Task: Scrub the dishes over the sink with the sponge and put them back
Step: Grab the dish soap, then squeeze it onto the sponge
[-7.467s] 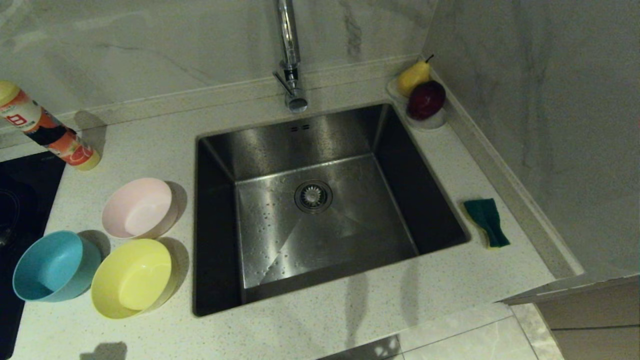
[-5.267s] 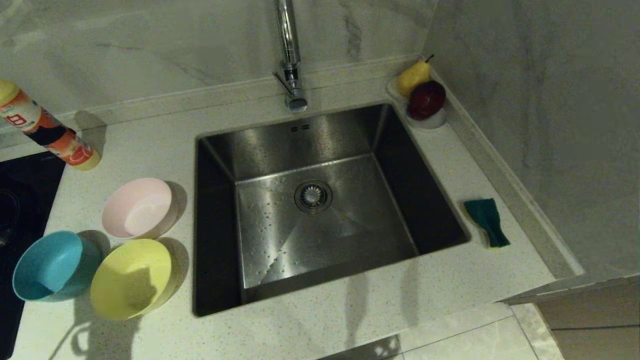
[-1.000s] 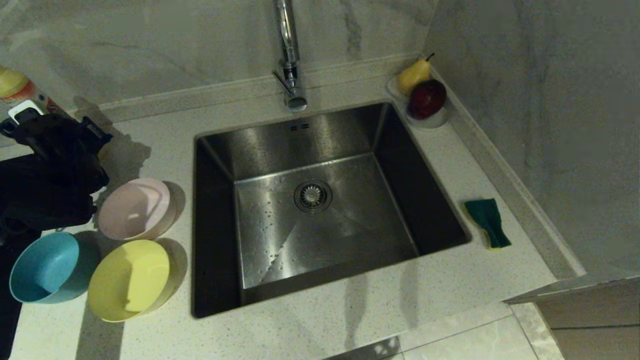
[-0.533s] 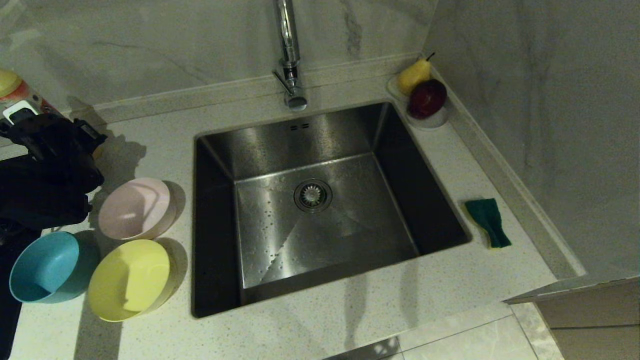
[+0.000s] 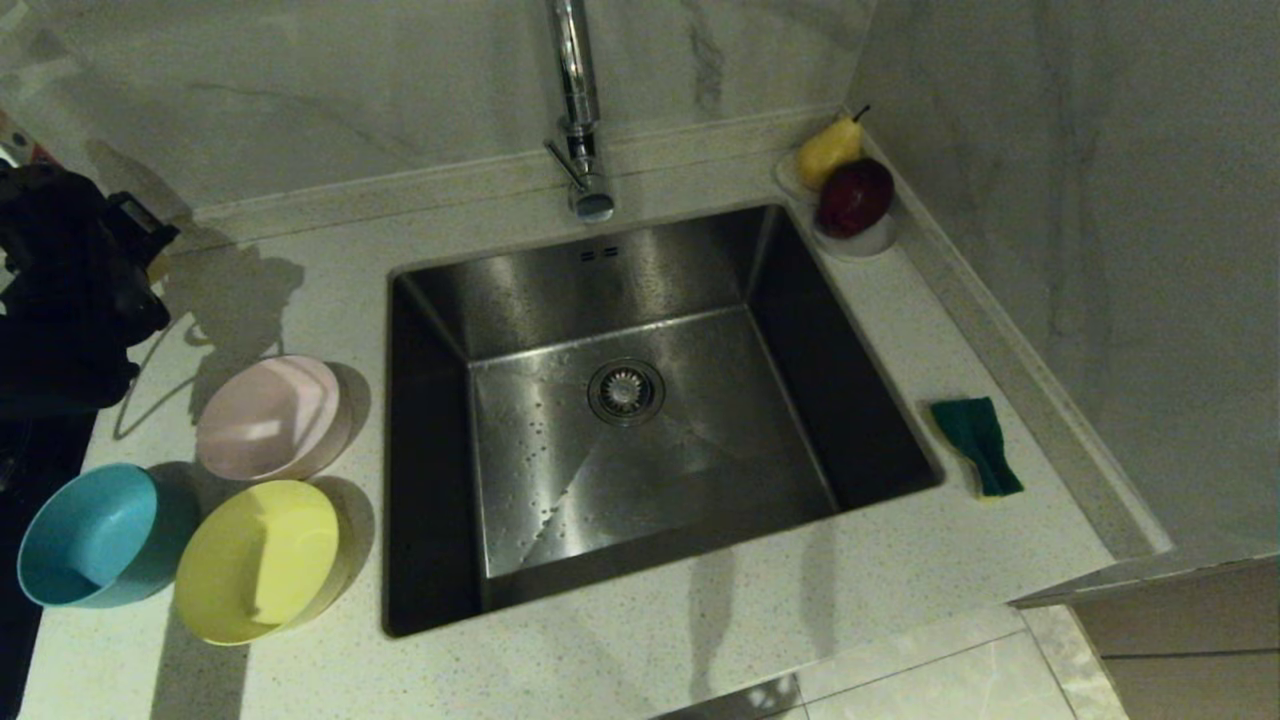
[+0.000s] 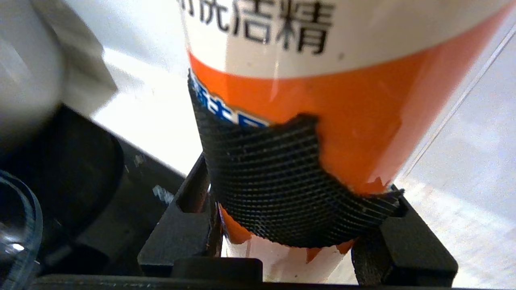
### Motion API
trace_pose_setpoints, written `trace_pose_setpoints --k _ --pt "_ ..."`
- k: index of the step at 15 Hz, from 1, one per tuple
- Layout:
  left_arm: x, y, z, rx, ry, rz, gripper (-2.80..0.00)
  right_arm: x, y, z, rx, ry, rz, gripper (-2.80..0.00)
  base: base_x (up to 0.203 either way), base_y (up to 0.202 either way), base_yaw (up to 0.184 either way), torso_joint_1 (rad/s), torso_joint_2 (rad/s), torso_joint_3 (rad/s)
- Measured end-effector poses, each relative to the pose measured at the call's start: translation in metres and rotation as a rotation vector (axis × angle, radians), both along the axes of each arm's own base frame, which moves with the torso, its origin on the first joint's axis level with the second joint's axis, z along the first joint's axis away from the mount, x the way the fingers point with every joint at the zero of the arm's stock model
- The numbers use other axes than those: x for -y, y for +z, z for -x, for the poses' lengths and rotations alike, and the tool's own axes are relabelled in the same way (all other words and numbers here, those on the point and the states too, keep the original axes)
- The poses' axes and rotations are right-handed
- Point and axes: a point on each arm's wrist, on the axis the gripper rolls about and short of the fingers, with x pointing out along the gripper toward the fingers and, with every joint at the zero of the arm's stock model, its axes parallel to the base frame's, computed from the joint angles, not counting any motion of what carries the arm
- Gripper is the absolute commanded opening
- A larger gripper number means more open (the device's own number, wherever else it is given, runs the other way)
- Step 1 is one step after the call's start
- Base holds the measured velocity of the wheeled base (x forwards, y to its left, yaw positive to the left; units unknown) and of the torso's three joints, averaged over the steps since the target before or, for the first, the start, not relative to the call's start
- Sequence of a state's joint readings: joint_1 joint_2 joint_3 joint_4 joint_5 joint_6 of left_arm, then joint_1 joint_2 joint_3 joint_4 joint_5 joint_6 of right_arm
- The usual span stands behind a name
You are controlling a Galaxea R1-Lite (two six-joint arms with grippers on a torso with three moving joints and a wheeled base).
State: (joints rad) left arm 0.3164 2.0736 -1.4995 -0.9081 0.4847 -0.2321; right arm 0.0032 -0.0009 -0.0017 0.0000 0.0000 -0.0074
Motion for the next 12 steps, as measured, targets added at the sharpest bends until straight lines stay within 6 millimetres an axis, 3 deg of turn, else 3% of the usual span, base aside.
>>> trace_pose_setpoints --k 3,6,12 --pt "0.006 0.027 0.017 0.019 0.000 -0.005 -2.80 0.000 0.000 0.000 0.000 0.000 0.000 -2.80 0.000 0.000 0.000 0.000 0.00 0.000" --pt "0.020 0.063 0.050 0.021 -0.012 -0.007 -2.80 0.000 0.000 0.000 0.000 0.000 0.000 -2.80 0.000 0.000 0.000 0.000 0.00 0.000" --pt "0.076 0.128 0.132 -0.012 -0.119 -0.010 -2.80 0.000 0.000 0.000 0.000 0.000 0.000 -2.80 0.000 0.000 0.000 0.000 0.00 0.000"
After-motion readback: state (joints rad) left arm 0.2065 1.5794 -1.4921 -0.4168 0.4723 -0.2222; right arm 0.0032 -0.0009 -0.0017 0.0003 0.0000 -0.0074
